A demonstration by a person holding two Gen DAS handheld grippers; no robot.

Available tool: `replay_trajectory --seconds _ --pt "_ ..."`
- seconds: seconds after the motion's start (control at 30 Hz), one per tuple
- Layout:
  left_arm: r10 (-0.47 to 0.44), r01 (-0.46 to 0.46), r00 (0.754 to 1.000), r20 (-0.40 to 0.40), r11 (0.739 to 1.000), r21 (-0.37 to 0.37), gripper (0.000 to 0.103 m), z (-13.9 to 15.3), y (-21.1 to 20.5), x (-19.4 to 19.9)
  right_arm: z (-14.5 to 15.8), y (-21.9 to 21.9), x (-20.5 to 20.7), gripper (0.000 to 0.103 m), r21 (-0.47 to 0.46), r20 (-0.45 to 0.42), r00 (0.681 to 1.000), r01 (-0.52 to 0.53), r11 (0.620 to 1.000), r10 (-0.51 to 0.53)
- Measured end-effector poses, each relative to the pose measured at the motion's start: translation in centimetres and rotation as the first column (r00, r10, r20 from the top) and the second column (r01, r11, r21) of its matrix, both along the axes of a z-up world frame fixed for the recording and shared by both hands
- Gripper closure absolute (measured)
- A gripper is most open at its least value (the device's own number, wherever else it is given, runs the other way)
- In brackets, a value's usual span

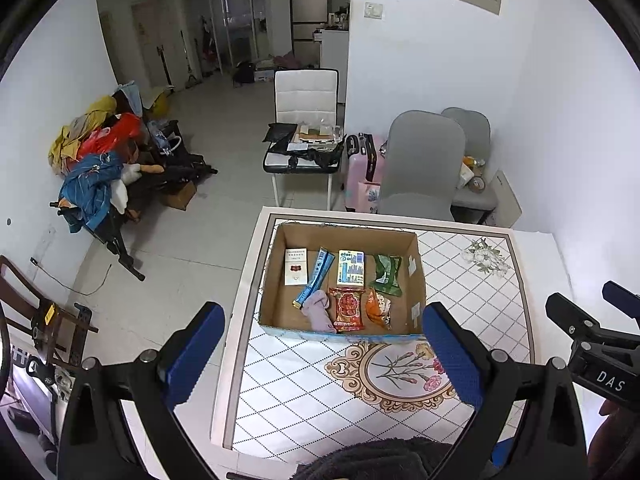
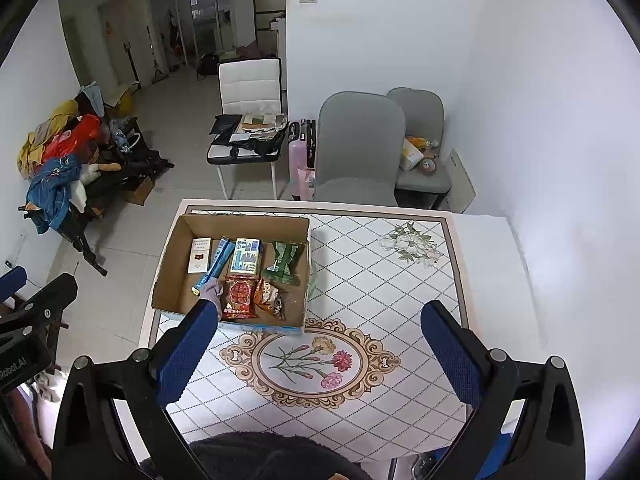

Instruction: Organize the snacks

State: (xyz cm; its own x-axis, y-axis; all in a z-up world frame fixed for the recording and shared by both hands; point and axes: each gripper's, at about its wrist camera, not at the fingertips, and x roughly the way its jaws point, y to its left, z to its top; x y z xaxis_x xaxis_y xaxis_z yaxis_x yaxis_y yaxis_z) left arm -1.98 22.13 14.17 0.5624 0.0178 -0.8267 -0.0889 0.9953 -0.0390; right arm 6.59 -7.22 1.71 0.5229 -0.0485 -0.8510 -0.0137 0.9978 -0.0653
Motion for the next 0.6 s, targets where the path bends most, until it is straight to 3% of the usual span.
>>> replay_trajectory --seconds 0.6 --pt "-0.015 0.015 1.0 -0.016 1.0 -0.014 0.002 -0.67 -0.93 -0.19 -0.72 -0.85 -0.13 0.0 -0.005 -0.008 1.0 0.01 1.0 -0.01"
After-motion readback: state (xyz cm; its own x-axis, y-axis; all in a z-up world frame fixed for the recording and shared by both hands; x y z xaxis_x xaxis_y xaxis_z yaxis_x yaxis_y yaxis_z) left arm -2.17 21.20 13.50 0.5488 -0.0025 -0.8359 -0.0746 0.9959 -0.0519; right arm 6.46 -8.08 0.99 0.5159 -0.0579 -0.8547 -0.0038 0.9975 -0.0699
